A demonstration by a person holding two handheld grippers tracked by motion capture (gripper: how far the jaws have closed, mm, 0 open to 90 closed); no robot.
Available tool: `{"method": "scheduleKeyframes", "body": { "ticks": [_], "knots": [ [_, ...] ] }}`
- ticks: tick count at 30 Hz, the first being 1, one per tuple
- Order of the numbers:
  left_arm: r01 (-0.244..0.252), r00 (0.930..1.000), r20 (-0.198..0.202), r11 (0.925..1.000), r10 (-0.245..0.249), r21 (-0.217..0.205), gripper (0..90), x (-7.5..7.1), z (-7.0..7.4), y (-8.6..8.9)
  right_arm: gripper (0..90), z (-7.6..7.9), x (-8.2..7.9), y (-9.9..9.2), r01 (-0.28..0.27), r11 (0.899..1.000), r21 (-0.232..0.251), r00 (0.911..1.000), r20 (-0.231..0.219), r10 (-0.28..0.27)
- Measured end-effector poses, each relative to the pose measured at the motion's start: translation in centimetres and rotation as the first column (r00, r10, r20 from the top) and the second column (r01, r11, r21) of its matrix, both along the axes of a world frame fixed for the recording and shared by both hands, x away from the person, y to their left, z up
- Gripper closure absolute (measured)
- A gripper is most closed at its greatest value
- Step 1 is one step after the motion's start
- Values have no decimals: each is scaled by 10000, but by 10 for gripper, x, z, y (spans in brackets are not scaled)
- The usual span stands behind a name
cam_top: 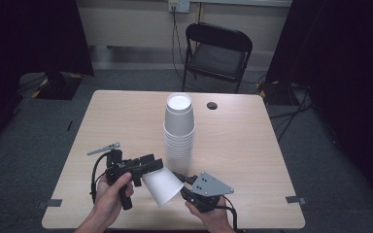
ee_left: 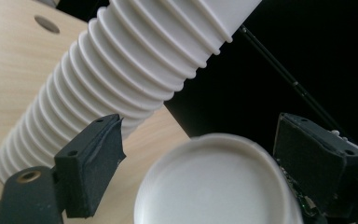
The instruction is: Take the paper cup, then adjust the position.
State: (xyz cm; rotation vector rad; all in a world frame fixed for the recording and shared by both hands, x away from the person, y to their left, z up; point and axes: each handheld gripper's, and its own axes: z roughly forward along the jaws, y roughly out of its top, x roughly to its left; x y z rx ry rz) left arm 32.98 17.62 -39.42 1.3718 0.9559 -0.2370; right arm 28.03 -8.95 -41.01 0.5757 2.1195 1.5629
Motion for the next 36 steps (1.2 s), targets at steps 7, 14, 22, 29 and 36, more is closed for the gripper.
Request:
{"method": "scheduleKeyframes", "body": {
  "ticks": [7, 14, 22, 29, 36],
  "knots": [
    [-292, 9900, 1399, 9963, 177, 810, 155, -3, 5, 4, 849, -1, 3, -11, 90, 9996, -257, 9982, -591, -105],
    [-1001, 9610, 2746, 9677, 338, 2312, 163, -10, 4, 4, 849, 1, 21, -27, 302, 9980, -561, 9813, -1884, -402],
    [-937, 9467, 3220, 9490, -87, 3010, 168, -14, 0, 3, 849, 1, 39, -35, 141, 9955, -934, 9473, -3174, -432],
    [-832, 9314, 3596, 9290, -561, 3606, 169, -18, -6, -2, 849, 3, 49, -38, -202, 9904, -1368, 9236, -3819, -339],
    [-535, 9236, 3679, 9143, -1076, 4016, 169, -20, -12, -5, 848, -1, 54, -41, -429, 9900, -1346, 9015, -4323, -197]
  ]
}}
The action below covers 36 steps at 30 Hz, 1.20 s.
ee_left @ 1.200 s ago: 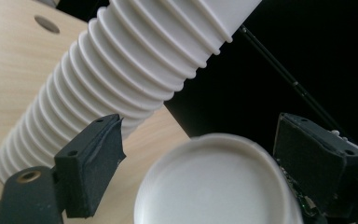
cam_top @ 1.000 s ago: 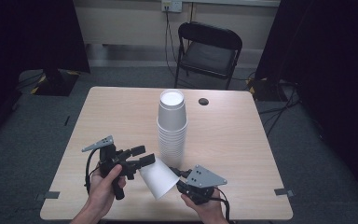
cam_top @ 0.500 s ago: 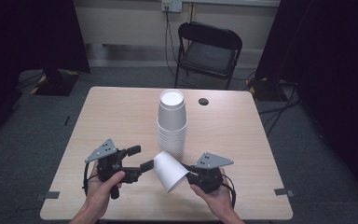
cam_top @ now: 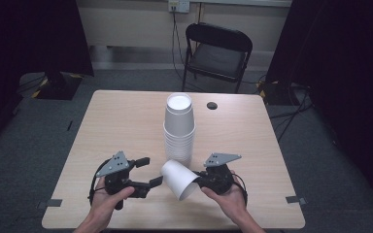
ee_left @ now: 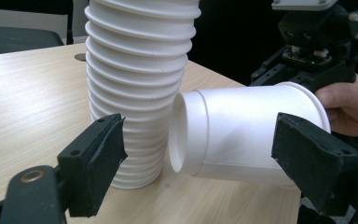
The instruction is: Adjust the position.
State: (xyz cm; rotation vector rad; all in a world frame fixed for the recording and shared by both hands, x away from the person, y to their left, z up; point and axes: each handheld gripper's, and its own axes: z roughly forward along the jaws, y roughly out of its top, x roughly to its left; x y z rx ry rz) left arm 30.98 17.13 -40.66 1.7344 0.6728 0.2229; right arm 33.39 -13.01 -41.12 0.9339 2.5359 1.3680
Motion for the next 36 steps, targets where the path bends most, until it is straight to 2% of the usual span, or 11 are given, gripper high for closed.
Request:
{"method": "scheduleKeyframes", "body": {
  "ticks": [6, 15, 19, 23, 24, 28, 29, 30, 31, 32, 36],
  "knots": [
    [415, 9991, -108, 9980, -410, 467, 169, -2, -6, -4, 849, -6, 3, -2, -188, 9996, -227, 9985, -514, 176],
    [1175, 9929, 52, 9850, -1191, 1263, 168, -7, -8, -17, 849, -9, 5, -4, -545, 9971, -531, 9927, -1102, 484],
    [1740, 9826, 335, 9688, -1826, 1762, 168, -11, -6, -24, 850, -6, 5, -2, -820, 9933, -812, 9883, -1350, 705],
    [1976, 9764, 471, 9599, -2108, 1987, 159, -13, -6, -29, 850, -2, 7, -1, -1034, 9903, -928, 9858, -1419, 897],
    [2137, 9714, 564, 9529, -2306, 2154, 158, -14, -7, -32, 850, -2, 7, -1, -1094, 9892, -973, 9848, -1457, 946],
    [2290, 9615, 897, 9380, -2596, 2601, 155, -18, -7, -37, 851, 0, 8, 3, -1302, 9840, -1219, 9805, -1633, 1095],
    [2290, 9615, 897, 9380, -2596, 2601, 155, -18, -7, -37, 851, 0, 8, 3, -1302, 9840, -1219, 9805, -1633, 1095],
    [2392, 9552, 1046, 9305, -2767, 2772, 155, -19, -7, -38, 851, -1, 9, 4, -1402, 9817, -1291, 9775, -1758, 1164],
    [2392, 9552, 1046, 9305, -2767, 2772, 155, -19, -7, -38, 851, -1, 9, 4, -1402, 9817, -1291, 9775, -1758, 1164],
    [2438, 9507, 1154, 9236, -2879, 2958, 155, -19, -7, -40, 851, -1, 8, 5, -1495, 9795, -1349, 9755, -1817, 1238],
    [2565, 9412, 1333, 9133, -3106, 3163, 154, -19, -9, -43, 851, -1, 8, 7, -1644, 9756, -1457, 9718, -1932, 1349]
  ]
}}
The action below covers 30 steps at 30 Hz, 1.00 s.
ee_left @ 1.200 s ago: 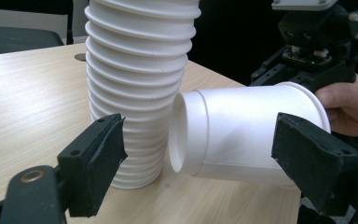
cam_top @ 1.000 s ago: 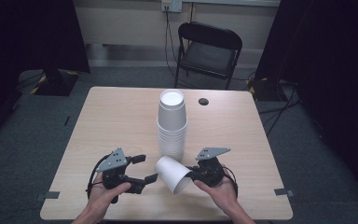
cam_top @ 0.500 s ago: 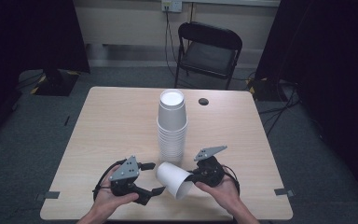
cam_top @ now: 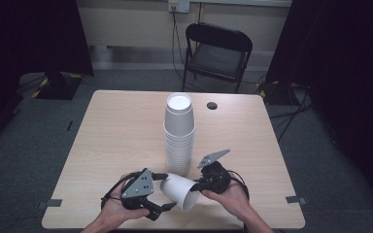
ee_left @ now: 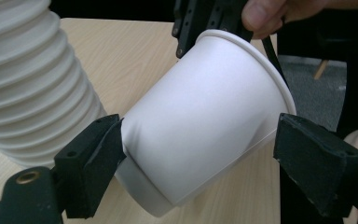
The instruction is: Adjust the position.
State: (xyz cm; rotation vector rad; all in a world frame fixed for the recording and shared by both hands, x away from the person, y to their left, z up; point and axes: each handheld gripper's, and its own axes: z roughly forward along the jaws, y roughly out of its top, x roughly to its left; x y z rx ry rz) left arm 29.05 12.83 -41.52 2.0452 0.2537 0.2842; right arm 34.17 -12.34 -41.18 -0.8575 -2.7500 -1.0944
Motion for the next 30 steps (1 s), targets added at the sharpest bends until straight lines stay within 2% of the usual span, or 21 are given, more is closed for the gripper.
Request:
{"method": "scheduleKeyframes", "body": {
  "ticks": [5, 8, 10, 12, 15, 17, 18, 19, 21, 22, 23, 25, 27, 29, 30],
  "knots": [
    [435, 9976, 521, 9975, -464, 560, 148, 0, -3, -5, 851, 0, 1, 1, -190, 9995, -240, 9998, -87, 188],
    [686, 9956, 573, 9937, -739, 890, 117, 0, -6, -8, 851, -2, 1, 0, -278, 9990, -360, 9995, -186, 272],
    [1038, 9927, 471, 9849, -1113, 1384, 79, 0, -7, -11, 852, -3, 1, 0, -346, 9985, -429, 9990, -287, 334],
    [1113, 9893, 750, 9791, -1254, 1702, 68, 1, -7, -15, 852, -6, 0, -1, -344, 9992, -207, 9973, -655, 330],
    [1053, 9890, 843, 9792, -1213, 1734, 73, 1, -8, -18, 852, -6, 0, -1, -350, 9992, -179, 9968, -728, 336],
    [1130, 9873, 889, 9752, -1318, 1903, 73, 1, -10, -19, 852, -5, -1, 0, -385, 9989, -258, 9963, -773, 364],
    [1160, 9845, 1050, 9710, -1402, 2092, 64, -1, -12, -21, 852, -5, -1, 1, -451, 9984, -330, 9954, -857, 421],
    [1160, 9845, 1050, 9710, -1402, 2092, 63, -1, -12, -21, 852, -5, -1, 1, -451, 9984, -330, 9954, -857, 421],
    [1356, 9799, 1154, 9672, -1630, 2146, 64, -3, -14, -24, 852, -6, -1, 3, -602, 9974, -403, 9938, -964, 561],
    [1473, 9749, 1305, 9620, -1805, 2299, 69, -5, -14, -26, 852, -7, -1, 6, -660, 9966, -485, 9919, -1115, 603],
    [1473, 9749, 1305, 9620, -1805, 2299, 70, -5, -14, -26, 852, -7, -1, 6, -660, 9966, -485, 9919, -1115, 603],
    [1529, 9670, 1588, 9524, -1992, 2638, 72, -9, -16, -31, 851, -9, 0, 9, -685, 9962, -537, 9900, -1269, 612],
    [1551, 9662, 1562, 9463, -2052, 2837, 61, -10, -18, -34, 852, -10, 2, 12, -772, 9953, -582, 9877, -1407, 684],
    [1602, 9602, 1716, 9376, -2205, 3086, 62, -10, -19, -37, 852, -11, 2, 16, -845, 9944, -634, 9843, -1603, 735],
    [1562, 9602, 1744, 9370, -2182, 3126, 58, -11, -20, -38, 852, -10, 3, 18, -790, 9944, -707, 9841, -1648, 665]
  ]
}}
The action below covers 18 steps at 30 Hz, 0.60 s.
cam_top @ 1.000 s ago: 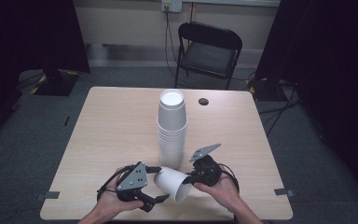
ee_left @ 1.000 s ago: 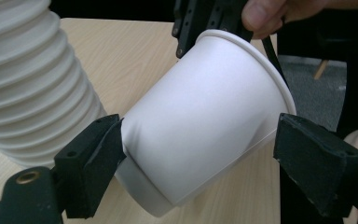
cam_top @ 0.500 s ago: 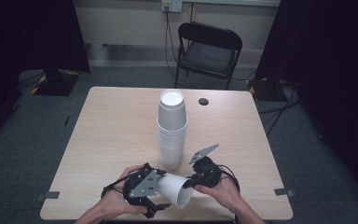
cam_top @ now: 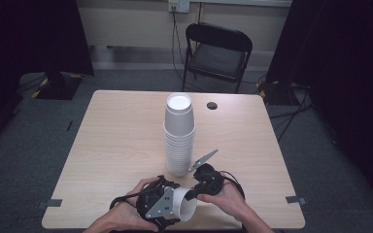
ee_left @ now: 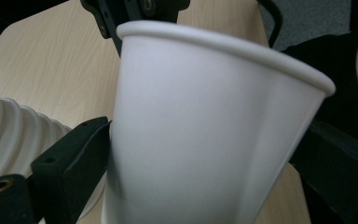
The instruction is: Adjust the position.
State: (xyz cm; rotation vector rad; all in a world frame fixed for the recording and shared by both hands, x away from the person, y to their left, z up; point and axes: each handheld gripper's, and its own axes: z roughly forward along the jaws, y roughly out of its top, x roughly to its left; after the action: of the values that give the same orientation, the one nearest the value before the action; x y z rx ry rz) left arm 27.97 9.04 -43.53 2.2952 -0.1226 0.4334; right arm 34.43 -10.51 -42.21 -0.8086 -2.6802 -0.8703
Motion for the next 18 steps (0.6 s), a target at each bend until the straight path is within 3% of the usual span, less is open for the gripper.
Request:
{"method": "scheduleKeyframes", "body": {
  "ticks": [6, 14, 18],
  "knots": [
    [-175, 9995, 254, 9998, 177, -85, 62, 0, -3, -1, 851, 0, 4, 3, 258, 9995, -160, 9982, -533, -266],
    [-285, 9984, 485, 9996, 286, -14, 69, -2, -3, -4, 846, -1, 7, 8, 446, 9987, -227, 9960, -762, -462],
    [-675, 9977, -19, 9938, 676, -878, 114, 3, -1, 2, 855, 2, 7, 4, 792, 9968, 127, 9953, -564, -783]
  ]
}}
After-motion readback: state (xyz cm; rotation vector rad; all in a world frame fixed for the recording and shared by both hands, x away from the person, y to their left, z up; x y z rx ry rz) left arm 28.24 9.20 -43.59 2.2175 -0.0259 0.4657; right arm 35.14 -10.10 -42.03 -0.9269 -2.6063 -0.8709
